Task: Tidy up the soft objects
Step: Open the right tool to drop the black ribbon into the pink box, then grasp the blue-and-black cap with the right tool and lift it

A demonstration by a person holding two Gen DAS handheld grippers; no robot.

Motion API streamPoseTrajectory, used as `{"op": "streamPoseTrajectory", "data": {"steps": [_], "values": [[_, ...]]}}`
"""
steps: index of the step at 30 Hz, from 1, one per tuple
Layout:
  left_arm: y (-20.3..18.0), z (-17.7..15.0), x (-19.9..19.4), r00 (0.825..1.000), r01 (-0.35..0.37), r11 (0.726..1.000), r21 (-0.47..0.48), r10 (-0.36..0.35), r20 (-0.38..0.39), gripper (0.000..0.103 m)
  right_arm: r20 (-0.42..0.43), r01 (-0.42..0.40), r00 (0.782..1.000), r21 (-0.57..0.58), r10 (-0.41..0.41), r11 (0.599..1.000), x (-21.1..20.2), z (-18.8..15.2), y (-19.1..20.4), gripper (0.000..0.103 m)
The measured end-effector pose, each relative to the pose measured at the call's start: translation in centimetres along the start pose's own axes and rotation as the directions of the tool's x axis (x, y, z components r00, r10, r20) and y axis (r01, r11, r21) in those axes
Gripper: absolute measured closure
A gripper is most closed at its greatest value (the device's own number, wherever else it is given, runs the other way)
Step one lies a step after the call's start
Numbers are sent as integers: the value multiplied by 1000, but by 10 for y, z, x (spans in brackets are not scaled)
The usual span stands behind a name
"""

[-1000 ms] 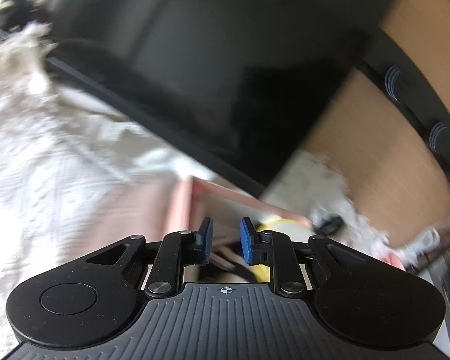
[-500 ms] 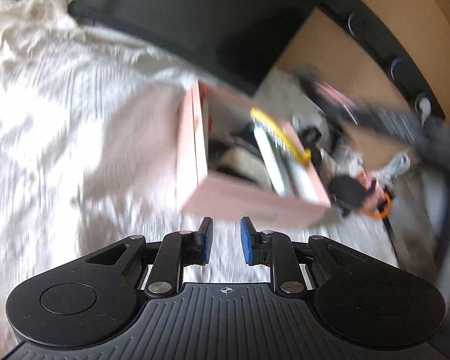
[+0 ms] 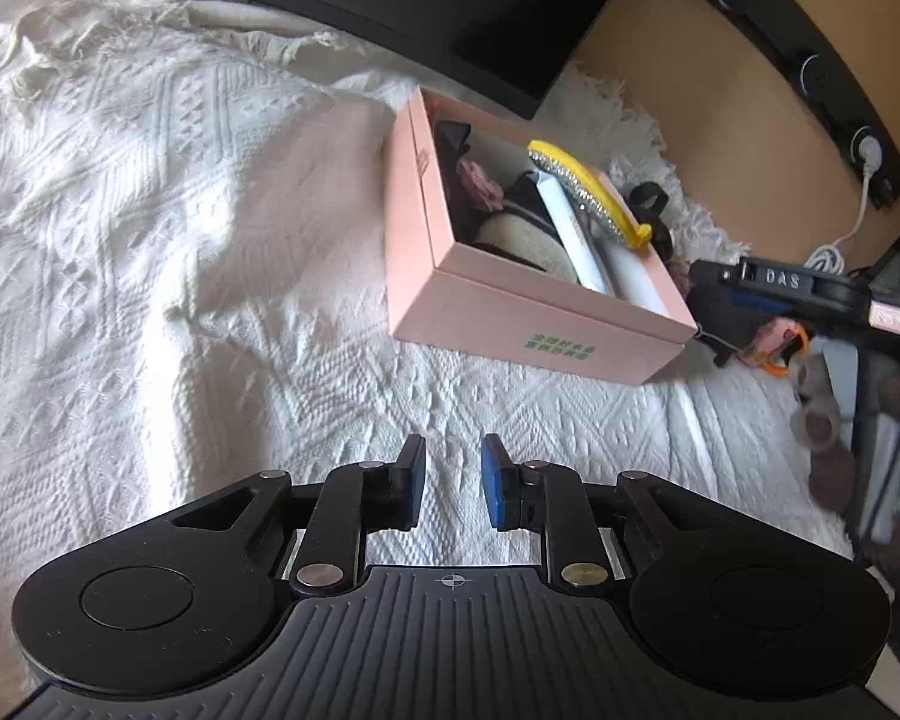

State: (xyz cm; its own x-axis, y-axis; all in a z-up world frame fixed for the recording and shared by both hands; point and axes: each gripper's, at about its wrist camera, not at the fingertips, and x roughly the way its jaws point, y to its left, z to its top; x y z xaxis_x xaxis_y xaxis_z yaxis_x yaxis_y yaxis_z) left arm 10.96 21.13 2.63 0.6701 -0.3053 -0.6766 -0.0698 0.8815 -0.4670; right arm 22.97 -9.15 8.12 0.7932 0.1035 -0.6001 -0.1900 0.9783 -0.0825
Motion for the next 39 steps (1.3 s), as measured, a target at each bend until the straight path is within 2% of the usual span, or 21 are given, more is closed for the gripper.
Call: {"op": "streamPoseTrajectory", "data": {"steps": [4, 8, 11, 16, 19, 22, 25, 28, 31, 39], "values": [[-14, 2, 3, 1000, 3, 999, 40, -2, -22, 81, 23, -32, 999, 29, 31, 999, 24, 24, -6, 27], [-29, 3, 3, 999, 7, 996, 89, -3, -44, 81, 20, -16, 1000, 77, 15, 997, 62, 52, -4, 27], [-34, 3, 1, 999, -13, 996, 94, 18, -49, 81, -51, -15, 998, 127, 22, 992, 97, 66, -15, 27], [-35, -4, 0, 997, -41, 995, 89, 47, -65, 81, -170, -96, 976, 226, 136, 969, 131, 64, -36, 25], [-37, -6, 2, 996, -41, 996, 83, 47, -75, 81, -181, -123, 969, 242, 170, 962, 130, 57, -42, 23], [-43, -6, 7, 996, -30, 995, 92, 37, -84, 81, -225, -154, 950, 271, 218, 950, 130, 47, -51, 21], [-53, -5, 12, 996, -13, 993, 114, 23, -89, 81, -235, -159, 951, 183, 200, 970, 116, 35, -45, 26], [-59, -5, 16, 995, 2, 992, 123, 10, -95, 81, -227, -145, 961, 66, 156, 987, 88, 17, -29, 27], [-66, -4, 20, 995, 13, 991, 134, 0, -96, 81, -227, -139, 964, 29, 142, 990, 54, -5, -26, 28], [-99, -3, 38, 991, 81, 977, 199, -58, -119, 81, -174, -13, 985, -49, 4, 999, -50, -67, -58, 28]]}}
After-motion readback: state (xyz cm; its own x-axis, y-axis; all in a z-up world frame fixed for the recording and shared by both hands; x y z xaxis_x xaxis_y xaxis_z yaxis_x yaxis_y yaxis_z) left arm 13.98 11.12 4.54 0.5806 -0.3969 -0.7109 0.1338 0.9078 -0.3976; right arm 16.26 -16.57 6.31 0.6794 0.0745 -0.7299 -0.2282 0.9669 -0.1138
